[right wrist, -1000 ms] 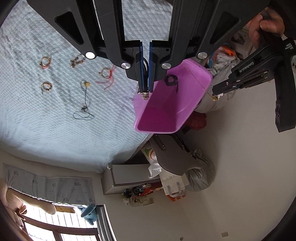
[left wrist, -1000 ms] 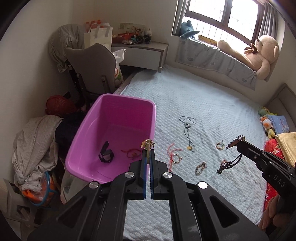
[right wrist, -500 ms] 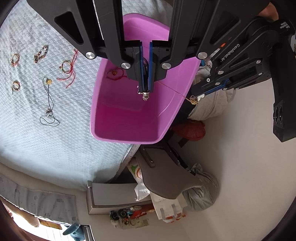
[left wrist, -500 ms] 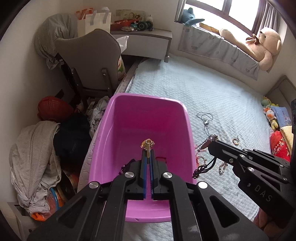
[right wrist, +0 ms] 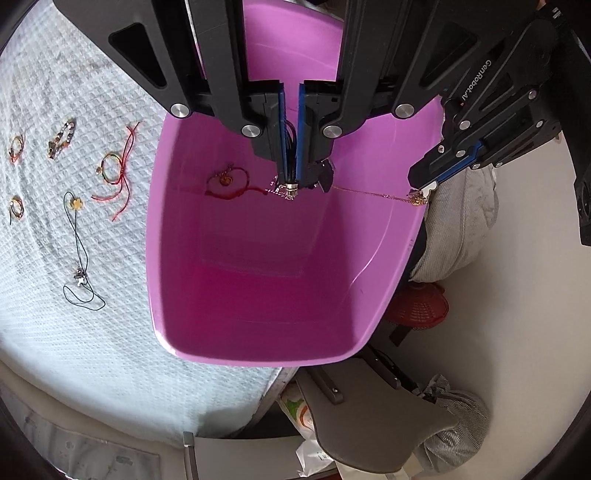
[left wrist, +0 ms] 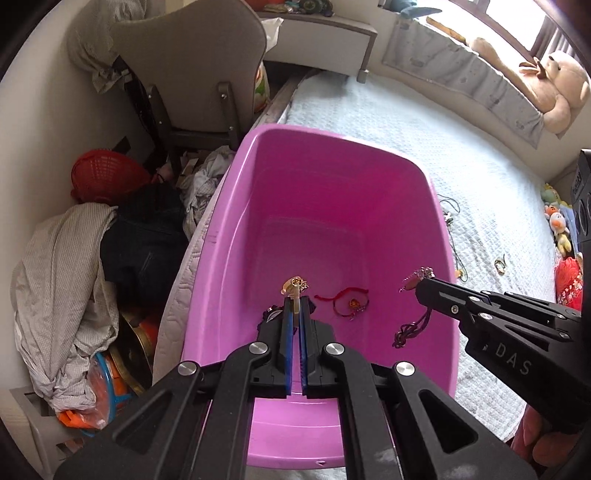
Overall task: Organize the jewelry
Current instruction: 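Open both tools to drop the chain and pendant into the tub, then move both open tools back from the tub over the jewelry on the bed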
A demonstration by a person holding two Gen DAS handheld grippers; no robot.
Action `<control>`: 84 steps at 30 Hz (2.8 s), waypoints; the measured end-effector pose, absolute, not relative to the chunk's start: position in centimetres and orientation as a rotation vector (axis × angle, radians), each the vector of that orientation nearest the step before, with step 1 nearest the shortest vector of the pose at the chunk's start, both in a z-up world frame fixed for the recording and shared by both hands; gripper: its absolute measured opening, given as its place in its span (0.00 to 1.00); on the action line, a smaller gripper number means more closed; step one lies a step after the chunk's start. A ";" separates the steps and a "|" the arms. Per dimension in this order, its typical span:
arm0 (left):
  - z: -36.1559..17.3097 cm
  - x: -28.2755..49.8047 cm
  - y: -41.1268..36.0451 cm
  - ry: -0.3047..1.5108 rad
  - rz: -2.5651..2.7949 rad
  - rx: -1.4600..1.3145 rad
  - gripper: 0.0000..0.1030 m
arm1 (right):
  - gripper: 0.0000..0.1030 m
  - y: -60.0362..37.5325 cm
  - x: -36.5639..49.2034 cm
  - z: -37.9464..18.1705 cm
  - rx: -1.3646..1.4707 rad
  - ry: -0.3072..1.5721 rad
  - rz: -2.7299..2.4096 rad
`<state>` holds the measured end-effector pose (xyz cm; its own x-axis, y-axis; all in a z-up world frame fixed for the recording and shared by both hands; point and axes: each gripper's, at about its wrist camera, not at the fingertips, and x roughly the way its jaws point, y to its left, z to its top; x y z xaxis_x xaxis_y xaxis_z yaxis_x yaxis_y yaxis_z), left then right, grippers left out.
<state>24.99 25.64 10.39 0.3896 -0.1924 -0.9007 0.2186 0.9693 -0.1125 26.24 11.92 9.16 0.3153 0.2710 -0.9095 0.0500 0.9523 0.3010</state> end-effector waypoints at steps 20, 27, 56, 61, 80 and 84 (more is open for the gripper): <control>9.6 24.9 27.6 1.191 -0.151 0.025 0.73 | 0.45 10.3 25.6 8.0 0.272 1.316 0.066; 10.2 24.2 27.7 1.191 -0.125 0.040 0.74 | 0.46 9.6 24.7 8.8 0.282 1.314 0.082; 14.6 13.2 18.8 1.115 -0.168 0.082 0.80 | 0.60 0.0 9.3 11.0 0.316 1.295 0.093; 14.8 9.8 14.9 1.104 -0.219 0.110 0.84 | 0.61 -3.8 4.0 11.0 0.320 1.286 0.049; 13.3 -1.7 4.0 1.110 -0.264 0.156 0.88 | 0.66 -17.3 -11.9 9.6 0.360 1.202 -0.074; 12.7 -2.1 2.9 1.119 -0.264 0.179 0.89 | 0.66 -18.7 -12.5 9.1 0.361 1.193 -0.093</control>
